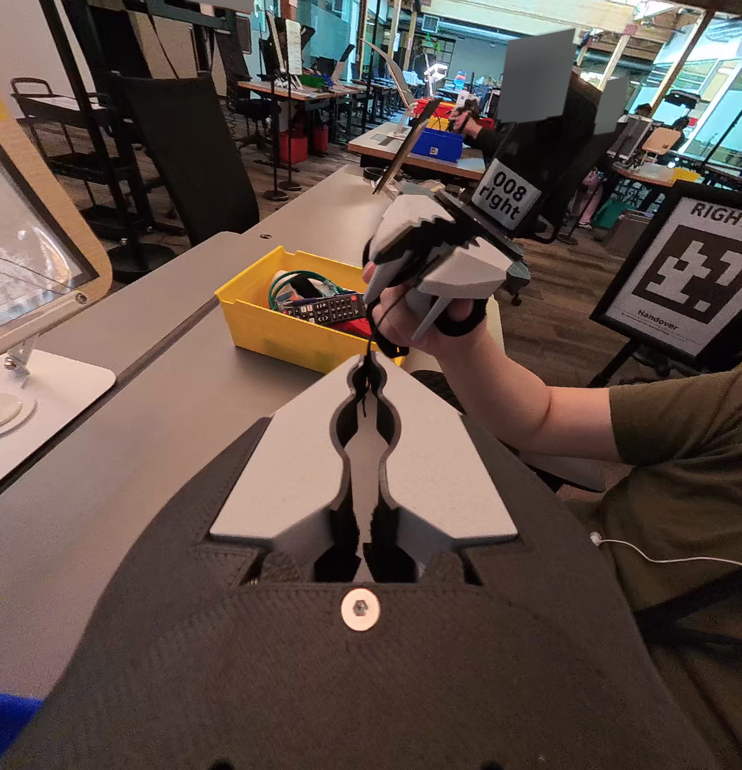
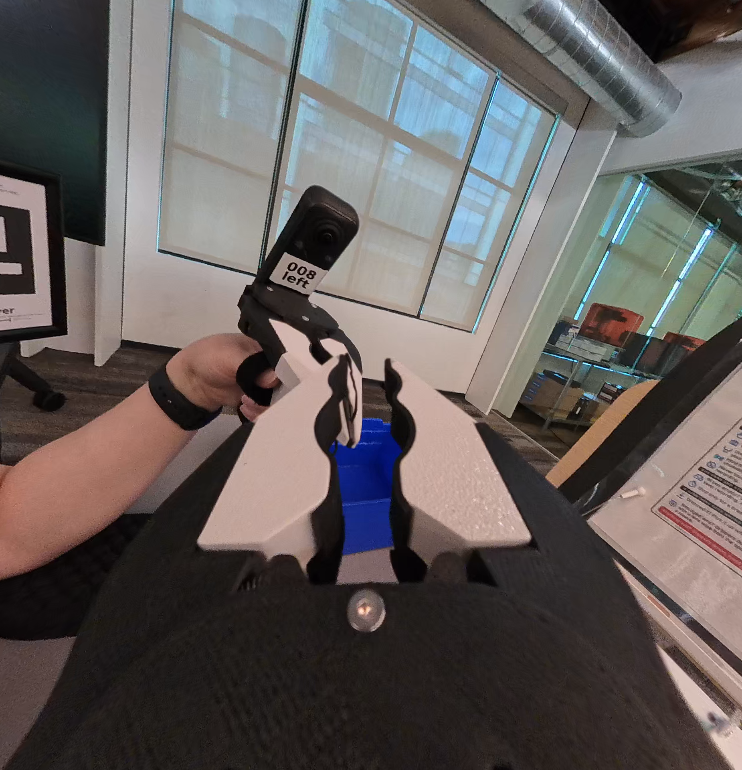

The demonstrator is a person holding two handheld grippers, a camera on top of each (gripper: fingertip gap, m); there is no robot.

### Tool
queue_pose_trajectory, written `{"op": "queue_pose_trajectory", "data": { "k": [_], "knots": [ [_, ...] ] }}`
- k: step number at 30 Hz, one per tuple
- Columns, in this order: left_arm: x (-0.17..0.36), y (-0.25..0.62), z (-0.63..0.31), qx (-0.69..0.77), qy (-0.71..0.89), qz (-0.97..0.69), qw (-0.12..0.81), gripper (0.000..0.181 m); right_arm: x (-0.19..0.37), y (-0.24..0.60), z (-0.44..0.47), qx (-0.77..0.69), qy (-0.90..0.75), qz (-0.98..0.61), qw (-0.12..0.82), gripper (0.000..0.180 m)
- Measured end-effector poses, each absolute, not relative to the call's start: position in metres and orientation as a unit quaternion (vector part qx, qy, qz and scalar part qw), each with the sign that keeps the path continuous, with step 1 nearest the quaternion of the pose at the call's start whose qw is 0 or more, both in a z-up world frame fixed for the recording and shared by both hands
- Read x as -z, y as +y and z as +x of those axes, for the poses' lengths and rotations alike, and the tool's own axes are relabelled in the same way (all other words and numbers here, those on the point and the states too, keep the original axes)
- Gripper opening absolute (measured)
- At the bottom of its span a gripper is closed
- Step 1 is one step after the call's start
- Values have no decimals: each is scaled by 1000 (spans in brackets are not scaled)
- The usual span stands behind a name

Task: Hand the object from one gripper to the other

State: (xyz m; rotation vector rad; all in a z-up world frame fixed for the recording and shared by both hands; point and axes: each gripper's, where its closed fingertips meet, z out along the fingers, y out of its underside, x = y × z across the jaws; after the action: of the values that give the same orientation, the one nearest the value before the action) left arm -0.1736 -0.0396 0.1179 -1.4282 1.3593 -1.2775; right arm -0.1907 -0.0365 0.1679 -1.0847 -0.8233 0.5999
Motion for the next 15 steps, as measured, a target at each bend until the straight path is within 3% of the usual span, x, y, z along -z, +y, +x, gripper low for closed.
{"op": "queue_pose_trajectory", "data": {
  "k": [1, 3, 6, 8, 9, 15],
  "knots": [
    [-118, -42, -171, 502, 536, -560, 384, 0, -168, -38, -190, -274, -376, -492, 736, 11],
    [-119, -41, -167, 499, 533, -561, 390, 0, -168, -40, -190, -277, -382, -491, 733, 0],
    [-121, -50, -163, 500, 546, -542, 398, 8, -170, -42, -186, -304, -375, -500, 719, 0],
    [-123, -50, -161, 483, 548, -540, 418, 59, -169, -38, -179, -340, -352, -528, 694, 0],
    [-122, -50, -162, 468, 553, -540, 427, 67, -167, -36, -175, -369, -340, -545, 671, 0],
    [-129, -49, -169, 387, 587, -497, 508, 39, -131, -37, -156, -550, -286, -644, 449, 0]
  ]
}}
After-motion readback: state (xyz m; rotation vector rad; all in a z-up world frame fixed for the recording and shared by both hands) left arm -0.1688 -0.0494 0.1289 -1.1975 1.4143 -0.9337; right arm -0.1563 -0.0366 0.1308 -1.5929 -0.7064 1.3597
